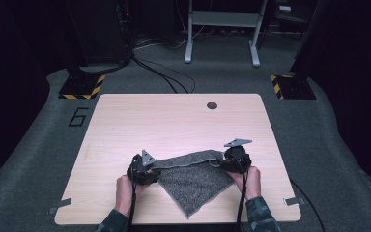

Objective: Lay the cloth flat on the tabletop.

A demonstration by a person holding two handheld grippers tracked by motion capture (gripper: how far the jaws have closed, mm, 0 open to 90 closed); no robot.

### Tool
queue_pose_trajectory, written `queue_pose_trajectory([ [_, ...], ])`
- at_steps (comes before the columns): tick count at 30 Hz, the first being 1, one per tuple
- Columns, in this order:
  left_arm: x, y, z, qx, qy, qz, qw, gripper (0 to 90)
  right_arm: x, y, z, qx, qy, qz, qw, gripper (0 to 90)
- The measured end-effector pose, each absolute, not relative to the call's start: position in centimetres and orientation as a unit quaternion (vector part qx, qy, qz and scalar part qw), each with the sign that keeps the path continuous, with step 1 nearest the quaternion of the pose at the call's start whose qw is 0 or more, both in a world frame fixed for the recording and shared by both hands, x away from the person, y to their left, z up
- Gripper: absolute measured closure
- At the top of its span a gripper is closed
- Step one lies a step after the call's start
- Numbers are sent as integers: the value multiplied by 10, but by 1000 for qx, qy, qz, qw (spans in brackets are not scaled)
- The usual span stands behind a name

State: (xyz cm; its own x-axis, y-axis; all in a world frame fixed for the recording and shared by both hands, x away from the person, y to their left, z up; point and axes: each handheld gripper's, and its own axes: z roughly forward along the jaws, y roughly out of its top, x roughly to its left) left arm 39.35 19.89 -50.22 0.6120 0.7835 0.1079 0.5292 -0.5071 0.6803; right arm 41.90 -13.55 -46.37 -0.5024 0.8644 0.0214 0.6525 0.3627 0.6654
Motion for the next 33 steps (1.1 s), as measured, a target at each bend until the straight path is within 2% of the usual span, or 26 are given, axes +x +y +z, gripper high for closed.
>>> queue_pose_trajectory([
  [3,396,197,-505,843,391,209,304,551,423,-132,-465,470,809,311,165,704],
  [7,398,195,-507,845,386,217,298,691,423,-129,-464,472,807,312,171,828],
  [12,400,195,-509,846,382,222,299,889,420,-128,-460,466,806,318,179,876],
  [13,400,196,-509,844,384,220,303,897,419,-129,-459,464,806,319,182,879],
  [15,400,197,-508,842,387,222,305,897,418,-129,-458,467,803,323,182,880],
  [17,399,199,-506,839,392,217,309,750,418,-131,-457,468,801,324,184,880],
  [19,397,202,-505,838,399,211,307,549,419,-132,-457,468,802,324,183,879],
  [21,394,203,-507,839,402,206,303,458,419,-133,-458,468,802,323,182,879],
  [22,393,204,-509,840,402,206,299,440,420,-133,-459,471,801,322,181,880],
  [25,395,206,-513,840,406,198,299,460,422,-133,-461,471,802,321,178,879],
  [31,393,200,-513,845,395,205,299,674,421,-134,-462,471,802,320,179,880],
  [33,393,200,-512,844,396,204,298,683,421,-135,-462,470,803,320,180,880],
])
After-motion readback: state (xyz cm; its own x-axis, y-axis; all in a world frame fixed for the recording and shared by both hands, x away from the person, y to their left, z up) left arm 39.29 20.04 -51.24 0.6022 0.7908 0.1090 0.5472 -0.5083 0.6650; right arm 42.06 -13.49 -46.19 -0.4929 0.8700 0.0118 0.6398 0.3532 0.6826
